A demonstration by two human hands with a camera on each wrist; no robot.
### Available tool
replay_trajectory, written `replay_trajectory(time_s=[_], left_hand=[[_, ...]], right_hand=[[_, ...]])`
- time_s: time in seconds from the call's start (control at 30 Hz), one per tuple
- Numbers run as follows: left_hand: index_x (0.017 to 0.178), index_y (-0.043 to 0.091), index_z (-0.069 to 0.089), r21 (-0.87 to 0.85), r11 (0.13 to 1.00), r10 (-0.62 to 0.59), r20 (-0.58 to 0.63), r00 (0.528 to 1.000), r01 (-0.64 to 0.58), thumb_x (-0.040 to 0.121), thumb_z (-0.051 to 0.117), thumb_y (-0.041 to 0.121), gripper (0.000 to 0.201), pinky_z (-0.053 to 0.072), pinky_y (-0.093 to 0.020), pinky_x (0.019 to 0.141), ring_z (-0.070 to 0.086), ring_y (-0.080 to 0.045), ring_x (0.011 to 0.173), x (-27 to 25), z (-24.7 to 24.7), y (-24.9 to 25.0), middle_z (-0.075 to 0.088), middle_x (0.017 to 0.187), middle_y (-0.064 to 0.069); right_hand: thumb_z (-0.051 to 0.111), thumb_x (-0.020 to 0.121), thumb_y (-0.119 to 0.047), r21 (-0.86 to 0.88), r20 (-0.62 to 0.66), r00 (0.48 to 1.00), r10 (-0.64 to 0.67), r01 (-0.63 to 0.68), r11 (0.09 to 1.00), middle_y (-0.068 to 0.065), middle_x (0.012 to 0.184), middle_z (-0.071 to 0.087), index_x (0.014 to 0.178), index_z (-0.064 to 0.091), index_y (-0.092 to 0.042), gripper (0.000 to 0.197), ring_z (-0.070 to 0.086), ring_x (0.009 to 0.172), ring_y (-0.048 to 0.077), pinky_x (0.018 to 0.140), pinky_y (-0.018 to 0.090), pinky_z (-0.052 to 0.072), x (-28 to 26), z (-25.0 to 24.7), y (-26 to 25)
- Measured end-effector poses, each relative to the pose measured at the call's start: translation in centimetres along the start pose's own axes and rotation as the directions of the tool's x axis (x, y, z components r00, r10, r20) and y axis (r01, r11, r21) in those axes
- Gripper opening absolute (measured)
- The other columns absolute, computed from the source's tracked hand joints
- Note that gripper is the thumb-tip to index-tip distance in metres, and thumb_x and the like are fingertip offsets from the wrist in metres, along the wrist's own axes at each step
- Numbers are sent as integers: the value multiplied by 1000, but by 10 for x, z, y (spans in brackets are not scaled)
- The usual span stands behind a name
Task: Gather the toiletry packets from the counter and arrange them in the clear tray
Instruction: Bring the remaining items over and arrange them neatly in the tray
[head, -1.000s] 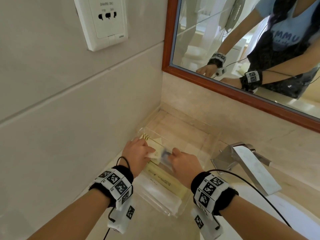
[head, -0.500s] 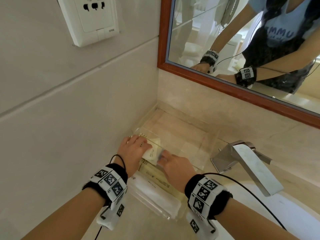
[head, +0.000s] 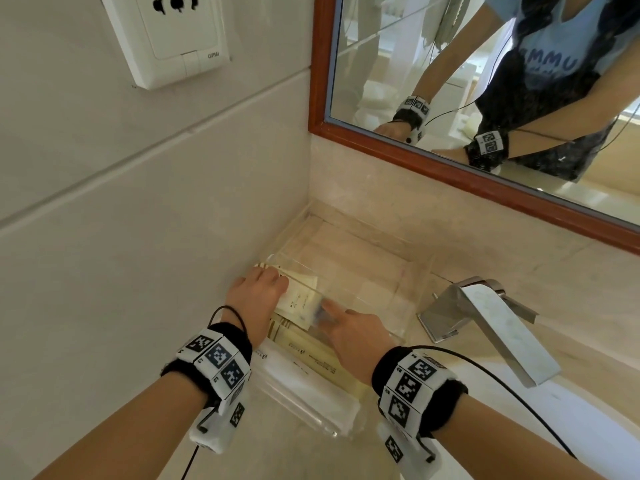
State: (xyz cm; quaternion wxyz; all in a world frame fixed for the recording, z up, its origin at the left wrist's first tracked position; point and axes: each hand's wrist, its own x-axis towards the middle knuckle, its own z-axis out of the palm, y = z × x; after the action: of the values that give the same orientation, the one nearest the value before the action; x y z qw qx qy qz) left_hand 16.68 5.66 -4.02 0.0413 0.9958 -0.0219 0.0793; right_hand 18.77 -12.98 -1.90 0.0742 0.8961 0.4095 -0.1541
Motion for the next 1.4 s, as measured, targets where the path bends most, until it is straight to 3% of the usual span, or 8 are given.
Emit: replay_trajectory(time_s=[0.17,0.3,0.4,0.47,0.53,0.93,1.13,1.4], left_hand=[[61,11,59,-68,996,59,37,998,-57,21,65,-26,55,50,-29,42,66,-25,63,7,-3,-5,68,71,-4],[62,13,66,1,998,62,38,997,-62,19,69,-20,54,56,-33,54,70,-29,72,3,-9,3,71,77,-9],[96,16,71,27,999,40,161,986,-45,45,75,-8,56,54,-40,81,63,-31,105,-3,-20,18,67,114,-12],[129,21,52,57,998,12,293,956,-30,76,60,-2,59,41,-38,103,39,-25,134,-7,-20,20,41,145,-7],[139,24,40,65,998,-5,346,938,-19,84,50,0,60,36,-34,109,27,-19,141,-7,-22,19,28,153,-3],[119,23,60,-130,990,-23,188,982,48,89,51,9,34,47,-30,89,57,-18,112,-15,-79,54,59,125,3],[119,25,57,-119,992,55,194,979,-32,88,54,18,32,48,-32,93,56,-19,111,-14,-111,117,59,122,3],[118,26,58,-138,980,164,169,972,-142,86,56,22,33,50,-35,89,58,-21,109,-7,-127,237,60,121,1]], right_hand=[[47,90,1,18,1,1000,25,-25,1000,8,142,30,132,47,-10,43,60,91,26,66,35,52,-3,1,-1],[46,89,1,15,-32,999,19,-18,1000,9,141,33,130,49,-11,43,55,101,26,65,33,47,-5,-2,-3],[44,89,0,-1,-46,999,17,-17,1000,11,144,30,132,47,-11,45,44,113,27,71,34,45,-8,1,-4],[45,89,1,-4,-30,999,34,-34,999,12,145,27,130,49,-7,42,40,116,27,77,36,50,-10,3,-6],[46,88,1,-14,-20,999,46,-46,999,14,144,27,127,51,-4,40,40,117,28,77,38,53,-11,4,-7],[39,97,-11,126,-60,992,113,-105,987,10,115,57,129,50,-14,34,63,99,31,73,34,48,-49,-36,16],[40,97,-15,170,-131,977,170,-147,974,9,125,58,131,49,-16,35,60,108,32,86,38,51,-114,-54,45],[43,96,-18,216,-190,930,313,-272,938,6,124,58,129,52,-16,34,60,108,29,87,37,51,-231,-45,109]])
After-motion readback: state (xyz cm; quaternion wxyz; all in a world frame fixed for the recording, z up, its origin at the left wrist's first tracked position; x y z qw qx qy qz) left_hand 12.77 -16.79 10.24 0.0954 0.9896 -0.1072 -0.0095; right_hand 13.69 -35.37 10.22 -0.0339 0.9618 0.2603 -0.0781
